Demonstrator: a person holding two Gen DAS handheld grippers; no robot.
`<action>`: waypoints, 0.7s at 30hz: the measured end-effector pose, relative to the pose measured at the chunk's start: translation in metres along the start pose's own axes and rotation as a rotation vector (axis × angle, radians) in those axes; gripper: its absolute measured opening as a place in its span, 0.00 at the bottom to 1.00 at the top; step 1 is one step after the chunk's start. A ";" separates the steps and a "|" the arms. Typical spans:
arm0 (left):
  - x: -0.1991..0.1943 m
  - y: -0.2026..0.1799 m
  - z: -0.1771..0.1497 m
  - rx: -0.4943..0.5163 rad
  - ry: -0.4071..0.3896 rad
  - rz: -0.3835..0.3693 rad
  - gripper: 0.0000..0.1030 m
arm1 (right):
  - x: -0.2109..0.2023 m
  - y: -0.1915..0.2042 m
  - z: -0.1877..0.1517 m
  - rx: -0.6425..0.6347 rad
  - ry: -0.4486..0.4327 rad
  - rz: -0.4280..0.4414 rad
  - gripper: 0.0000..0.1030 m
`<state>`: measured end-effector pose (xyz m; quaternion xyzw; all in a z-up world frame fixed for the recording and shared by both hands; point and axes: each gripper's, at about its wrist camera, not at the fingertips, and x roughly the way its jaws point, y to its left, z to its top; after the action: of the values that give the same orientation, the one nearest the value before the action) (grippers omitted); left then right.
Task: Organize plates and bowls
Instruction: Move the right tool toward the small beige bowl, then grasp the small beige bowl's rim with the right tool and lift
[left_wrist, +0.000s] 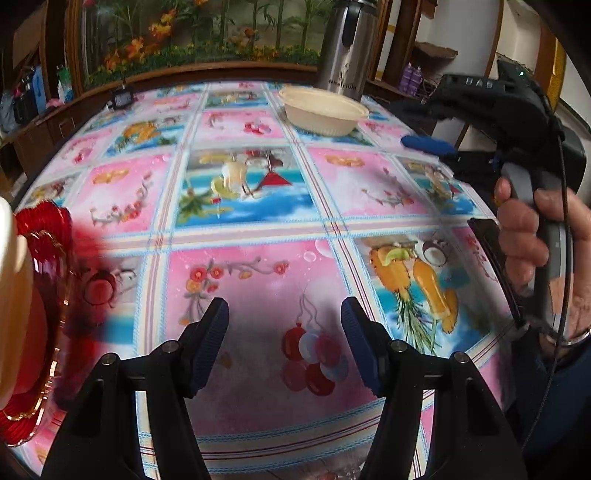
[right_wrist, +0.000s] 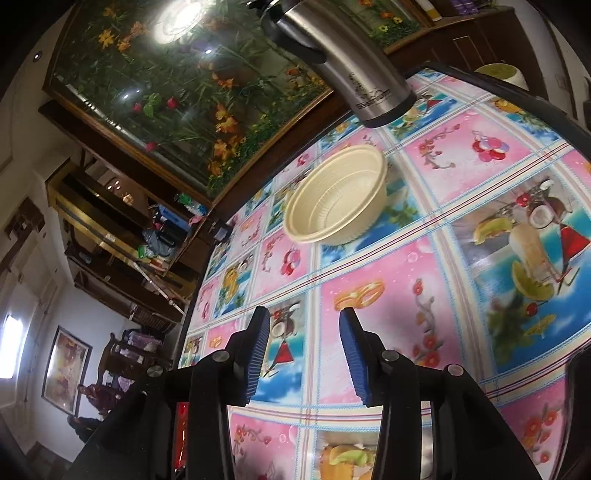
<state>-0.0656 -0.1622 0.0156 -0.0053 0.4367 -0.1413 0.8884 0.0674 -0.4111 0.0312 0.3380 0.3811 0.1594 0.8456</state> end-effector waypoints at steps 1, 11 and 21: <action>0.002 0.001 0.000 -0.006 0.012 -0.006 0.60 | -0.002 -0.001 0.002 0.006 -0.010 -0.008 0.41; 0.004 0.007 0.000 -0.041 0.014 -0.026 0.60 | -0.010 -0.018 0.051 0.081 -0.072 -0.150 0.54; 0.005 0.008 0.000 -0.049 0.014 -0.043 0.60 | 0.057 -0.021 0.097 0.084 0.013 -0.267 0.54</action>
<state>-0.0606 -0.1561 0.0112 -0.0356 0.4462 -0.1498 0.8816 0.1779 -0.4400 0.0327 0.3184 0.4344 0.0316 0.8419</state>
